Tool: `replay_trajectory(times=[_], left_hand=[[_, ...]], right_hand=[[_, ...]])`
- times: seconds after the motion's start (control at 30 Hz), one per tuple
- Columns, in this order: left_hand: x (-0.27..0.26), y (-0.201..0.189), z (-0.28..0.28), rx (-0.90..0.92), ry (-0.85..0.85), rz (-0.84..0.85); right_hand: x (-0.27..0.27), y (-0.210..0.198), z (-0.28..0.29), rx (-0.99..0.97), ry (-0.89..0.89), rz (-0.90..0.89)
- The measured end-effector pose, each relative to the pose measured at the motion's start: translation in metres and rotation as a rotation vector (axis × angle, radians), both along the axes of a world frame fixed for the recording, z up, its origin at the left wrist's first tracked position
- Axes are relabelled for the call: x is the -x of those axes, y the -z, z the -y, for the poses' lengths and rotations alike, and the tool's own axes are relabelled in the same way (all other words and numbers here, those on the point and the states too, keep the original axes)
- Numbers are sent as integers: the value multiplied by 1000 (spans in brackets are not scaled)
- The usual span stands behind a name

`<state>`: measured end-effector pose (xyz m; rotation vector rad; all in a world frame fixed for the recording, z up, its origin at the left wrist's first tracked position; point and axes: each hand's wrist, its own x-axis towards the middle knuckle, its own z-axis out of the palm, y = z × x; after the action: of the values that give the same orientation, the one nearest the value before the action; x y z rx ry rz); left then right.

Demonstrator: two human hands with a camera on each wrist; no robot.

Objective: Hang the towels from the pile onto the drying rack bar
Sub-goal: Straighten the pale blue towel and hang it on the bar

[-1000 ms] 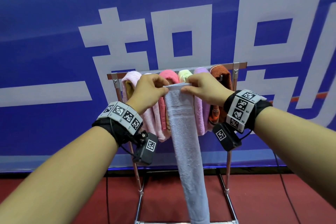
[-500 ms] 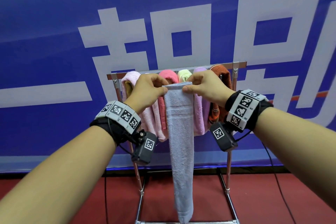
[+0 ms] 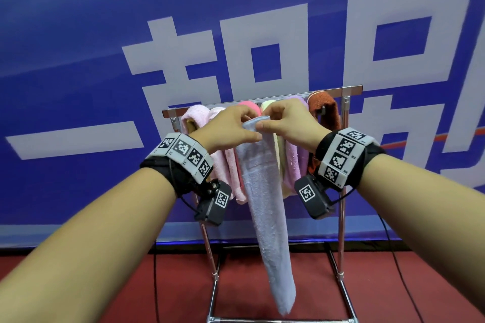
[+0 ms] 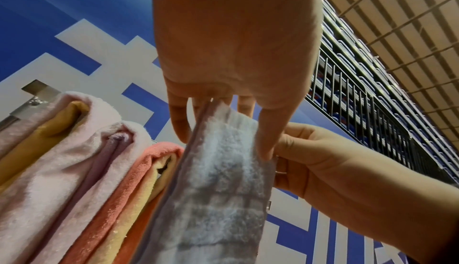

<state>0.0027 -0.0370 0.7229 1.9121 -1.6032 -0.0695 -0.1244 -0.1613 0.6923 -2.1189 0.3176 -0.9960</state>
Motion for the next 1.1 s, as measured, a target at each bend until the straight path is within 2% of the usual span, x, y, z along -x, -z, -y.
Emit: replay_trajectory(times=[0.07,0.13,0.23,0.3,0.4,0.5,0.7,1.1], left_hand=[[3,-3,6,-63,-24,120],[7,-6,11,-104,-32,169],[14,-10,15,-59,-32,136],[19,-16,17,-25,-38,93],[24,-27,17,-76,-12,69],[27,-39,16,18,-59,107],[25,-51,13,167,-169,118],[19,-61,9,312,-282,121]], right_hand=[[3,0,1,3,3,2],[8,2,2,-12,7,16],[17,9,6,-136,-57,32],[23,17,9,-211,-156,-26],[27,37,10,-192,-206,-145],[26,53,6,-198,-225,-195],[18,69,2,-263,-148,-160],[2,77,-9,-339,-190,-140]])
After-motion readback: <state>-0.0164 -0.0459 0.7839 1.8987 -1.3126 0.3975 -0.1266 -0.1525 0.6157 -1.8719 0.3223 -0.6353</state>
